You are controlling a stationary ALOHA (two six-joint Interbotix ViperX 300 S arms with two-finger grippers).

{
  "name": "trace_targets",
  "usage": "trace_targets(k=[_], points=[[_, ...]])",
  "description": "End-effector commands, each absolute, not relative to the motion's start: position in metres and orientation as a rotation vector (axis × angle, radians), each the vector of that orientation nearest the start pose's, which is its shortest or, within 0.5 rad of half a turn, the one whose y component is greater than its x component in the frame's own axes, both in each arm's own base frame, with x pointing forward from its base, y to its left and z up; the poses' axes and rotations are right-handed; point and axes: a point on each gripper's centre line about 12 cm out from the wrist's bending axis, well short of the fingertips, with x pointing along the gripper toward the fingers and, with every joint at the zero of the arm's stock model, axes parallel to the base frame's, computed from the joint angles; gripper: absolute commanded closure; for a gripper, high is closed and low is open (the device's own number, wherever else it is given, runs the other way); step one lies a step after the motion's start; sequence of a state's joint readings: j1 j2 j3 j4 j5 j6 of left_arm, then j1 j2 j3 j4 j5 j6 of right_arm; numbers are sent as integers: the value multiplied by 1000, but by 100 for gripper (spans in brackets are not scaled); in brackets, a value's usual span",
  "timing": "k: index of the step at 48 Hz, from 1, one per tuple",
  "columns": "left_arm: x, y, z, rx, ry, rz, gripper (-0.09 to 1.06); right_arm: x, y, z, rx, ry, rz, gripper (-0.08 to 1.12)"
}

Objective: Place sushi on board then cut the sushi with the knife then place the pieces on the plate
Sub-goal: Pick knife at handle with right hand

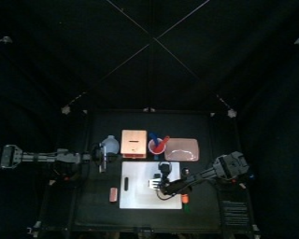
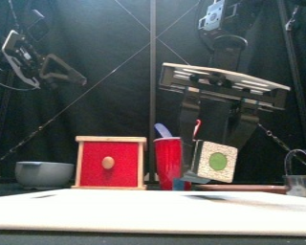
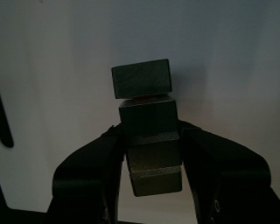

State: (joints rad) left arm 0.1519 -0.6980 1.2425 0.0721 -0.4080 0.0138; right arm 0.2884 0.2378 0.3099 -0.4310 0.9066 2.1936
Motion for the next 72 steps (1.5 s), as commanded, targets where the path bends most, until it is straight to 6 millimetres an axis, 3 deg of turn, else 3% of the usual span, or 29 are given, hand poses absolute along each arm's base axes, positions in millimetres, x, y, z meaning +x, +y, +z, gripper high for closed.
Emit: trace_targets(k=[1,18,31,44,51,63,72], points=[[226,31,228,71,133,118,98,400,78,152,1223,782,-1178,49],[226,32,228,69,134,121,98,398,78,145,1199,795,-1180,17],[226,32,227,68,140,121,98,399,77,153,1189,787,-1154,16],[226,32,225,64,154,124,98,387,70,185,1114,798,-1046,16],[226,33,225,63,162,124,98,375,51,206,1045,800,-989,17],[225,34,223,62,165,132,98,355,1,264,890,765,-841,17],[225,35,223,56,165,136,98,338,-43,292,804,770,-791,17]])
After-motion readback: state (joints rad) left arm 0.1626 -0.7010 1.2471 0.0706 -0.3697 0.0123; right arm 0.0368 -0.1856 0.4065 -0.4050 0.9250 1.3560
